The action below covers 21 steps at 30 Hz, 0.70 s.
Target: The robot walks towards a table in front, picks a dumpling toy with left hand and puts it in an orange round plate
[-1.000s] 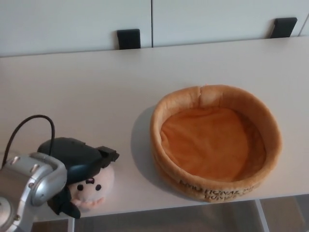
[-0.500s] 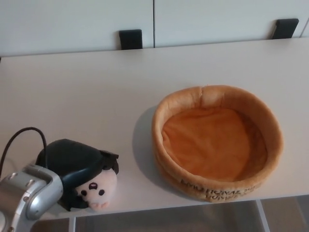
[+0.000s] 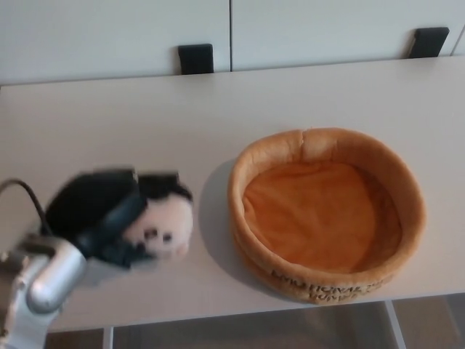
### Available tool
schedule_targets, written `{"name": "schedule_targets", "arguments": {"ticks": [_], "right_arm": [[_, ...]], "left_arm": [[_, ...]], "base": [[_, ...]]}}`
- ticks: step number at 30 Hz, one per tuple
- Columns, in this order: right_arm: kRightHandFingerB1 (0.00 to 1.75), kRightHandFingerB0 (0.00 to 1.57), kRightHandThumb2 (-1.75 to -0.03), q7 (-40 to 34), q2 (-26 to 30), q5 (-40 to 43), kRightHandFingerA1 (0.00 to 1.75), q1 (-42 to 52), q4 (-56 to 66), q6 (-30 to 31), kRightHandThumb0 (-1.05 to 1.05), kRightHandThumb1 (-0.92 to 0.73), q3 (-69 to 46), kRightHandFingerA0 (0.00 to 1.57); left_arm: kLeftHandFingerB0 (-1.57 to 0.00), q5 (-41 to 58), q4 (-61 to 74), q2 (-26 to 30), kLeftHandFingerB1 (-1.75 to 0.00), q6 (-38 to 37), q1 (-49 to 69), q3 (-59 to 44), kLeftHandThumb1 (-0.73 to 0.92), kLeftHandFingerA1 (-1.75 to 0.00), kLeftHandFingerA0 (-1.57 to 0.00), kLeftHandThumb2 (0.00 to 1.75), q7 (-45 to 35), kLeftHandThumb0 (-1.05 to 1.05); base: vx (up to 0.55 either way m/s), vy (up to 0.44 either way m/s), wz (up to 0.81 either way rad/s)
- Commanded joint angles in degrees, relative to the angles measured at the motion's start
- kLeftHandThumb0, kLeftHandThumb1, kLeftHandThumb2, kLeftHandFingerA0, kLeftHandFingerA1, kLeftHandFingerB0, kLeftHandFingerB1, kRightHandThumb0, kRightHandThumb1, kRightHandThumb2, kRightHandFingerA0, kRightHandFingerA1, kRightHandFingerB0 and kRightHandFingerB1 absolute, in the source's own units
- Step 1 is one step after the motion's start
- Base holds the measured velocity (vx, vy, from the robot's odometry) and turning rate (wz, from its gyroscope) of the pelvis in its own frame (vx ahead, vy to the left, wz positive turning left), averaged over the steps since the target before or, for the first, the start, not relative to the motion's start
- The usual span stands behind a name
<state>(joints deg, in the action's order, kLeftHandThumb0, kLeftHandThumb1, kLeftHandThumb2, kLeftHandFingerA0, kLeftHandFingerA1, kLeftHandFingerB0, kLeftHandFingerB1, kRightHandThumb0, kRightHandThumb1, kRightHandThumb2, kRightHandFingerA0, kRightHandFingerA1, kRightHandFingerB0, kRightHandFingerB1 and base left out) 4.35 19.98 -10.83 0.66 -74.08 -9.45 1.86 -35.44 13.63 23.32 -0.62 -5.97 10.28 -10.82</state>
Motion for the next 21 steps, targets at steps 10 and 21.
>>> {"name": "schedule_targets", "arguments": {"ticks": [10, 21], "right_arm": [[0.38, 0.48, -0.59, 0.63, 1.13, -0.09, 0.46, 1.42, 0.6, -0.58, -0.29, -0.67, 0.17, 0.62], [0.38, 0.47, -0.6, 0.42, 0.86, -0.14, 0.44, 1.85, 0.83, -0.01, -0.29, -0.68, 0.31, 0.61]], "left_arm": [[-0.92, 7.2, 9.57, -7.65, -0.71, 4.47, -19.56, -4.49, 0.68, -1.61, -0.9, 0.63, -1.76, -0.24], [-0.86, -1.5, -2.91, -17.1, -0.62, 6.06, -28.59, 11.44, 0.66, -1.59, -0.91, 0.59, 0.82, -0.29]], "base": [[0.0, 0.0, 0.0], [0.0, 0.0, 0.0]]}}
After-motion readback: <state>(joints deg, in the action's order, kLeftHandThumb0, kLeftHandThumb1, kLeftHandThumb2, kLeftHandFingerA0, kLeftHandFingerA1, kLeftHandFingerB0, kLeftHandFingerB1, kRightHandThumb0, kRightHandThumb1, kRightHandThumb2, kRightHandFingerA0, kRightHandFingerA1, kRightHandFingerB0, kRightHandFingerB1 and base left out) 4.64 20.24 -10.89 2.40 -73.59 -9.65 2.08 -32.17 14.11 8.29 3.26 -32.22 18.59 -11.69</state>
